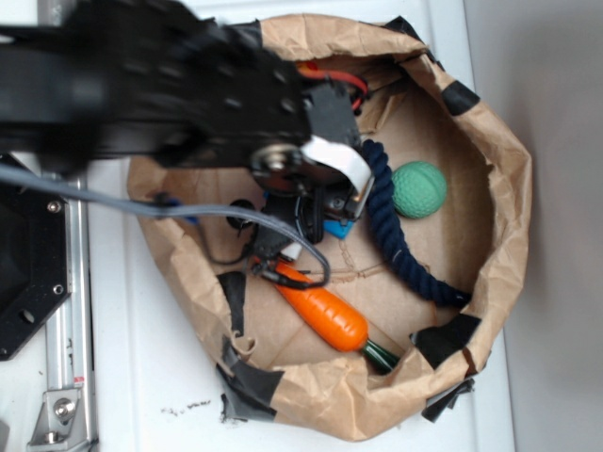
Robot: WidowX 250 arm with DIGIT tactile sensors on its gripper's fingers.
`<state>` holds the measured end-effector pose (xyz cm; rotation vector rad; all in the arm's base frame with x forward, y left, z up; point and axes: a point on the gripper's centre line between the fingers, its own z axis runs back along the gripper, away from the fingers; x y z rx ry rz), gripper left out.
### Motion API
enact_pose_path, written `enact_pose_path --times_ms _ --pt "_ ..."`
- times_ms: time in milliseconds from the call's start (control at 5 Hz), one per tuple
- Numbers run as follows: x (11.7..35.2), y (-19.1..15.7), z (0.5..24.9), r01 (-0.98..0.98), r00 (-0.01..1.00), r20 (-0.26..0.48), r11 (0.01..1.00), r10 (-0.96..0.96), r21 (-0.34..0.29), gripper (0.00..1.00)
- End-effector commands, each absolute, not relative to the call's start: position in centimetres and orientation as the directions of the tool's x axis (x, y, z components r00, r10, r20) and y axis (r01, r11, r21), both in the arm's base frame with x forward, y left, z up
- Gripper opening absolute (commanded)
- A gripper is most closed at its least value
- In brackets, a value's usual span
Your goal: Grab the blue block.
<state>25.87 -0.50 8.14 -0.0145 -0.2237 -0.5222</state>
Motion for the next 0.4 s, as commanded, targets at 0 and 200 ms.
enact_pose_path --times_ms 0,200 --pt "26.49 -2.29 18.91 0.357 0.922 0.165 0.934 -0.350 -0.012 0.00" --pt "26.41 -3.11 18.92 0.302 0.945 0.130 0.953 -0.299 -0.003 0.00"
